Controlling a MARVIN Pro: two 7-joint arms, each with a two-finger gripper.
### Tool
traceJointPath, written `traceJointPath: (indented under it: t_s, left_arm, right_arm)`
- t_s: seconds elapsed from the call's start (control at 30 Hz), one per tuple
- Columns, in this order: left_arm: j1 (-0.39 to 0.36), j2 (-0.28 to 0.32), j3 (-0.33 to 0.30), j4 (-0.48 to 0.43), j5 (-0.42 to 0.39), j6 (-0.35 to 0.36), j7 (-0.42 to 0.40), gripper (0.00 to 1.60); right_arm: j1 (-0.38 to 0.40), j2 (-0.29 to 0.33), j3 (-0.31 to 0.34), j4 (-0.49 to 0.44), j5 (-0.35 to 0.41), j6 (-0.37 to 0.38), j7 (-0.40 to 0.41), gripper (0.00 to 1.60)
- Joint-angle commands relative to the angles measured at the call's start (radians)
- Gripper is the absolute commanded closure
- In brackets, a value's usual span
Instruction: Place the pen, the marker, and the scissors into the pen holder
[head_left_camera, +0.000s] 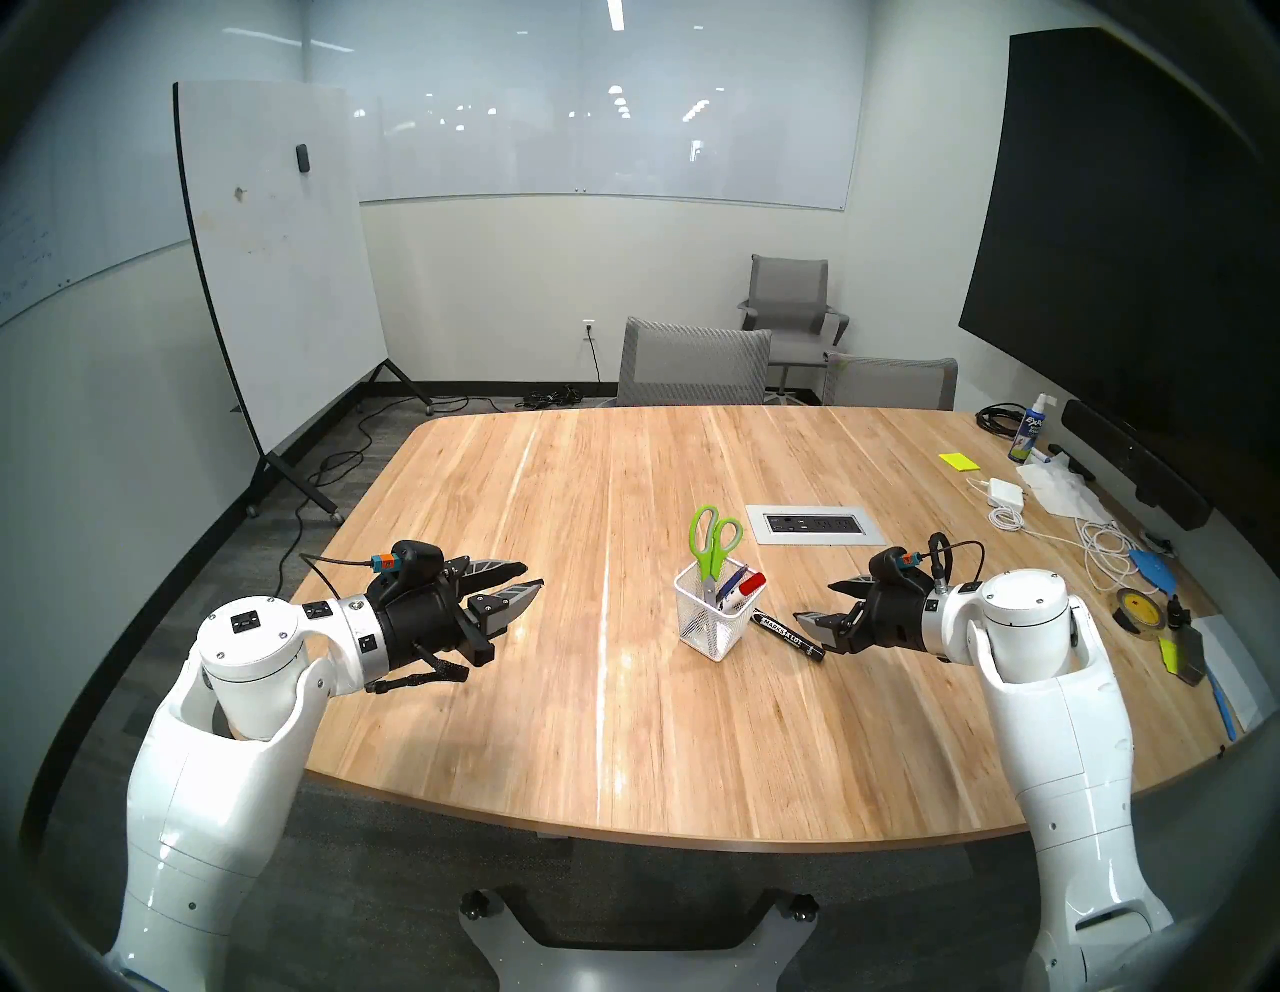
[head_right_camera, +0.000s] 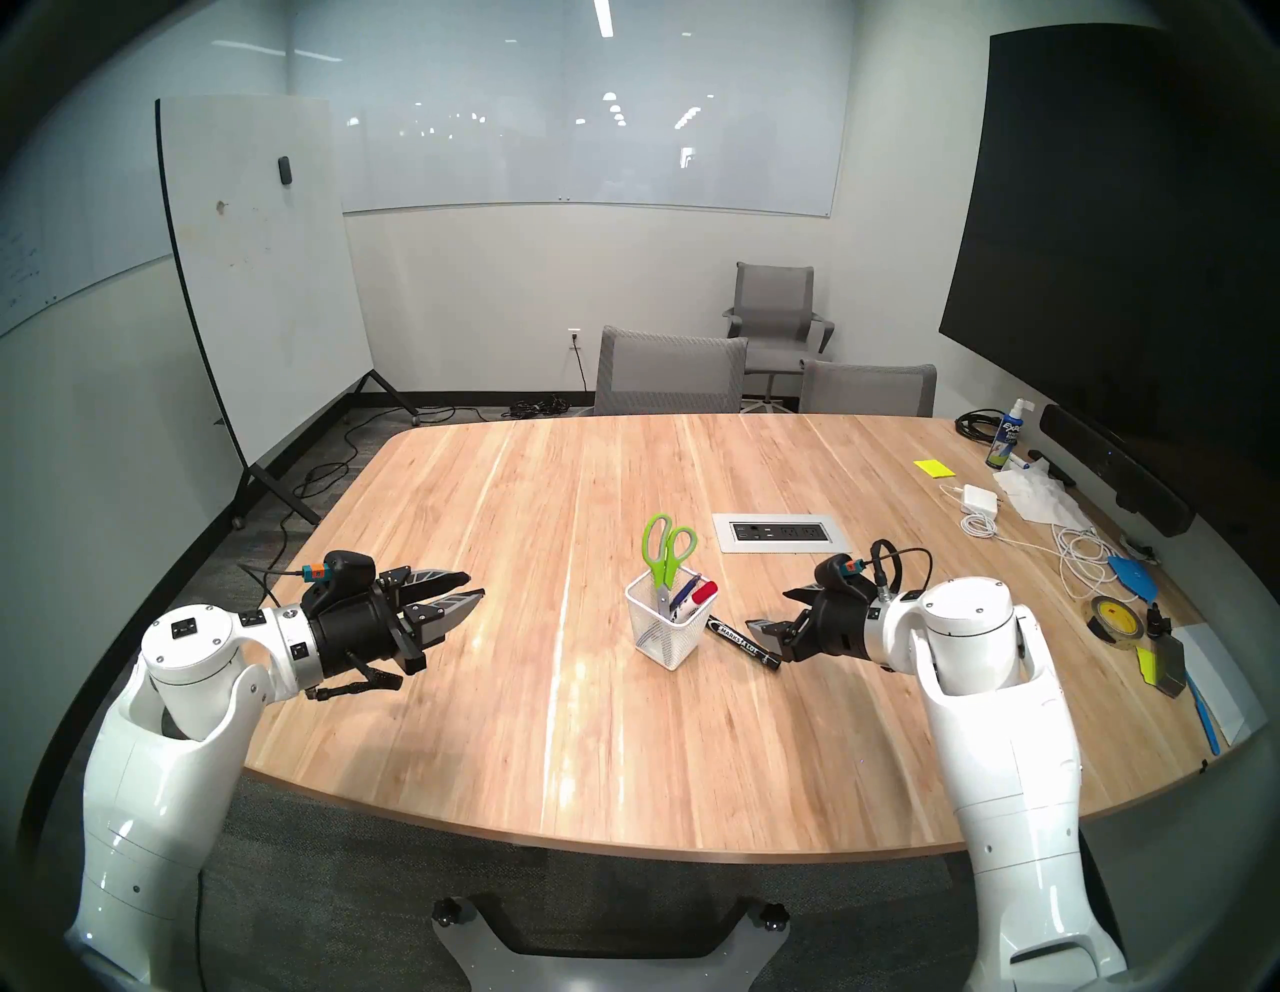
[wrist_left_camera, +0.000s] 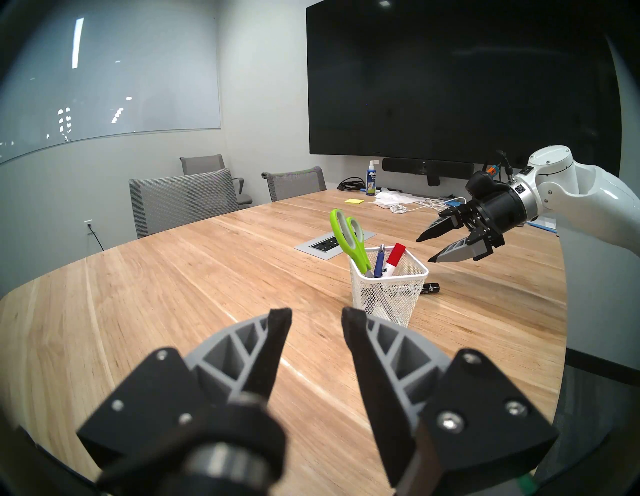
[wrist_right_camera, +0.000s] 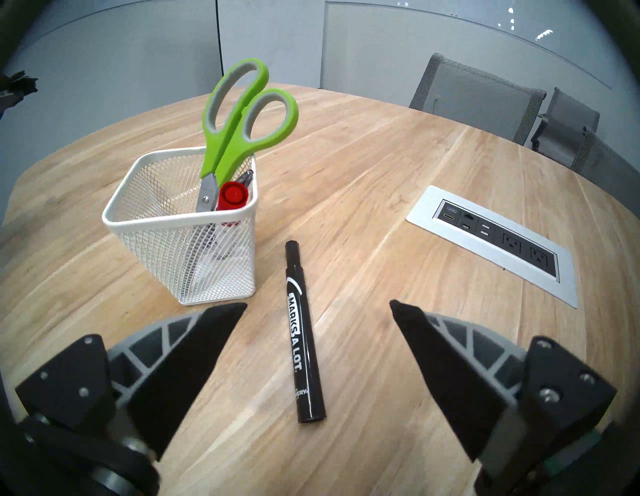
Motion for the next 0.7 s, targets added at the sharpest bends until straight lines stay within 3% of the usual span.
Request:
traceJointPath:
  t_s: [0.0,0.67]
  left_arm:
    - [-0.002,0.002,-0.003,-0.018,0.0,0.0,-0.001,0.67]
    - [-0.003,0.002,-0.003,-0.018,0.0,0.0,-0.001,0.67]
  right_arm:
    - [0.014,0.015,0.004,0.023,0.001,-0.036,0.009,0.0]
    - [0.033,0.05,-0.016,0.084,-0.013,-0.093,0.069,0.0]
